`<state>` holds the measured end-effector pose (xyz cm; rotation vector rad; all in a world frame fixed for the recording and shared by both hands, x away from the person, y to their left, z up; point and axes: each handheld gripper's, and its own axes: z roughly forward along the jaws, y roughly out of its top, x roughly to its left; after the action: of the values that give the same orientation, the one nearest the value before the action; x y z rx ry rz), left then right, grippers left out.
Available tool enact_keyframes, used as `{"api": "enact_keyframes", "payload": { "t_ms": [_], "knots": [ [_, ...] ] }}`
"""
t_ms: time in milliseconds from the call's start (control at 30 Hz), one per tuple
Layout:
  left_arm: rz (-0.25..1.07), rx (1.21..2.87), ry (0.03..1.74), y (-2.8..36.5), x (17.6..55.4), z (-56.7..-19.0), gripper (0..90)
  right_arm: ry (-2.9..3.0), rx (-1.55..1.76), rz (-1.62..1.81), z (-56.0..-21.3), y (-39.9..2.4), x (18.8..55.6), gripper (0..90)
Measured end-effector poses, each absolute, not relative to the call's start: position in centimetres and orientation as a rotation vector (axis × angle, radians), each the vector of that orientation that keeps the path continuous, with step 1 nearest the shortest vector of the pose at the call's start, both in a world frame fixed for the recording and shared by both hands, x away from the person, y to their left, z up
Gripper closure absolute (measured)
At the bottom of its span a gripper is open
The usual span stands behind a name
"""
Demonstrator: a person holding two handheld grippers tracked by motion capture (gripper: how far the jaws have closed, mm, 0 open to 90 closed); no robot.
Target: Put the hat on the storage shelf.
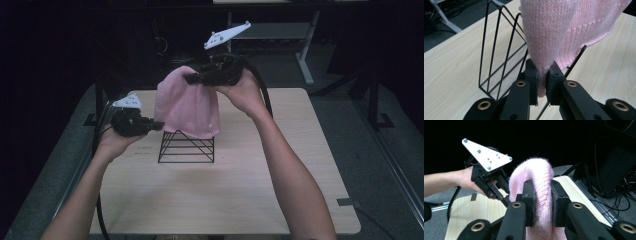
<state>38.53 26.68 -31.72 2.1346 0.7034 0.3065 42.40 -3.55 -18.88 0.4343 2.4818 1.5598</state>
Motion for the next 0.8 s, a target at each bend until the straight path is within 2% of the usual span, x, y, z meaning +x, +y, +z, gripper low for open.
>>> {"api": "enact_keyframes", "payload": {
  "t_ms": [800],
  "knots": [
    [0.299, 2.206, 0.726, 27.5, 37.9, -34.0, 81.5, 2.576, 0.400, 1.527, -21.3, -2.3, 42.6, 75.8]
  ]
}}
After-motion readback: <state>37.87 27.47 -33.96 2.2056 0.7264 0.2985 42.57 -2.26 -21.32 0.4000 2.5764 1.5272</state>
